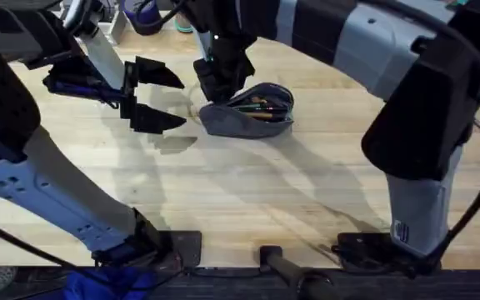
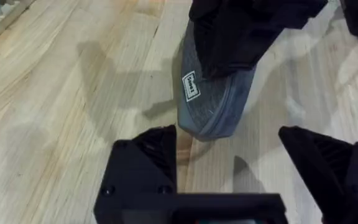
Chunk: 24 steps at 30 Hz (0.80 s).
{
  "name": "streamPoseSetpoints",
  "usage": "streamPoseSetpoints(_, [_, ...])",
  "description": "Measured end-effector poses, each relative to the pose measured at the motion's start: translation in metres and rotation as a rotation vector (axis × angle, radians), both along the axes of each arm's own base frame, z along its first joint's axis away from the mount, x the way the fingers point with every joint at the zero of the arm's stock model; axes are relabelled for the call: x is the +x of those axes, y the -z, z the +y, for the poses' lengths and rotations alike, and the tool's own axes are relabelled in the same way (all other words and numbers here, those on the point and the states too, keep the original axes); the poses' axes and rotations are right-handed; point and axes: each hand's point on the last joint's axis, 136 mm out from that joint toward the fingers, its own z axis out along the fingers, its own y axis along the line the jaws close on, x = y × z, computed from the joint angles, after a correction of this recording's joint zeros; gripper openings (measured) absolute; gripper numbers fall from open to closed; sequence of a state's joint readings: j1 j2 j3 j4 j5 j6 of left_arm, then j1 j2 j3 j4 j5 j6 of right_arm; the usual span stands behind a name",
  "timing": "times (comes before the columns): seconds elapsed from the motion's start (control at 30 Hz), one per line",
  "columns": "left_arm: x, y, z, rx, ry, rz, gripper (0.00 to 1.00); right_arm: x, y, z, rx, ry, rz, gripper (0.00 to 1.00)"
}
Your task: Unzip the bag, pick up the pens from the table one at a time and place them inside, then zip the bag closed.
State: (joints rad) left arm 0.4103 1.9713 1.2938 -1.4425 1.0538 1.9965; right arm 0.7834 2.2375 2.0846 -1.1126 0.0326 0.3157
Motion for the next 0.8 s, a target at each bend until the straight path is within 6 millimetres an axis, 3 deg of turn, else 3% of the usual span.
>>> streamPoseSetpoints(0.33, [0.0, 0.0, 0.0, 0.0, 0.0, -0.001, 0.993, 0.0, -0.001, 0.0, 0.001, 0.002, 0.0, 0.031])
streamPoseSetpoints(0.8, [0.0, 0.0, 0.0, -0.001, -0.001, -0.001, 0.993, 0.009, -0.033, 0.001, 0.038, 0.015, -0.032, 0.03])
